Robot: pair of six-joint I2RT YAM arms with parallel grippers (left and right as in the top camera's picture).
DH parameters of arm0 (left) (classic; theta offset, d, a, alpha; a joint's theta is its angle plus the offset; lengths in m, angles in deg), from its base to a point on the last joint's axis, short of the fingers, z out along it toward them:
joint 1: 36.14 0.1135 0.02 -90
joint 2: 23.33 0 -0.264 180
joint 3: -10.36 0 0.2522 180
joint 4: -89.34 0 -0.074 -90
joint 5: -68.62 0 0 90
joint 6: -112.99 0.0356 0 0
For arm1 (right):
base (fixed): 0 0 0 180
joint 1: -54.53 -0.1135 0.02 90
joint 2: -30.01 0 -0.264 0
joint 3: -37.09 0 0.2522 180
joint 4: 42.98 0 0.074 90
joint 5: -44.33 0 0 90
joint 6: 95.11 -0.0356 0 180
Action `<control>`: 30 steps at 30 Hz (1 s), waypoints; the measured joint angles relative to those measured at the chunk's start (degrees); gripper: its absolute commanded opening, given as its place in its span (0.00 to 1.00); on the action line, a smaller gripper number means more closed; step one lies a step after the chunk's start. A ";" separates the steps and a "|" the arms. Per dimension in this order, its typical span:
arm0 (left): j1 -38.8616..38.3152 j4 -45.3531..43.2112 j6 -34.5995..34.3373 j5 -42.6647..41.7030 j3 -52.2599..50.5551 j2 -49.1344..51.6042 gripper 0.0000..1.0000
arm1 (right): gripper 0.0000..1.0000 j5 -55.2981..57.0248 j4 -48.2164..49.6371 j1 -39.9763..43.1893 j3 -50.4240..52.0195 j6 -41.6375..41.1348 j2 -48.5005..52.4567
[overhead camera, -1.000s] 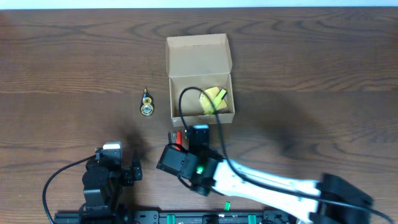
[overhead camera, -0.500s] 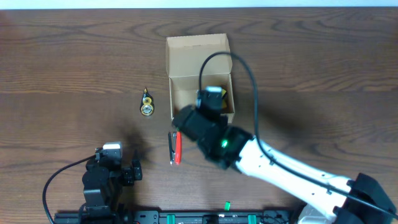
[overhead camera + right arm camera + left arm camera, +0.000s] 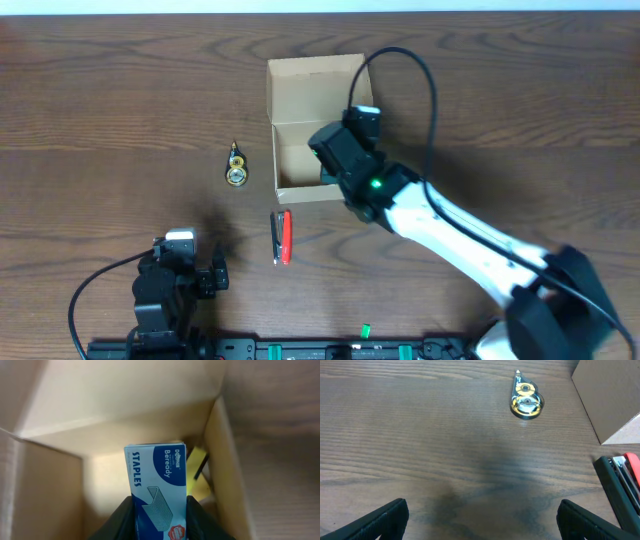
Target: Pack container
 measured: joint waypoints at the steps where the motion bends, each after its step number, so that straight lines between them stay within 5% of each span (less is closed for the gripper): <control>1: 0.00 0.02 0.00 0.00 0.00 0.00 0.95 | 0.27 -0.35 -1.36 0.00 -0.98 0.11 1.38; 7: 0.00 0.00 0.00 0.00 0.00 0.00 0.95 | 0.29 -1.44 -8.66 0.00 -8.46 0.72 7.67; 14: 0.00 0.00 0.00 0.00 0.00 0.00 0.95 | 0.43 -1.53 -9.79 0.00 -9.27 1.20 8.17; 27: 0.00 0.00 -0.02 0.00 0.00 0.00 0.95 | 0.48 -1.20 -13.40 0.00 -11.61 3.96 8.17; 28: 0.00 0.02 -0.02 0.00 0.00 0.00 0.95 | 0.50 -1.25 -14.80 0.00 -12.98 4.44 8.17; 30: 0.00 0.00 0.00 0.00 0.00 0.00 0.95 | 0.73 -1.22 -18.12 0.00 -16.59 5.66 7.82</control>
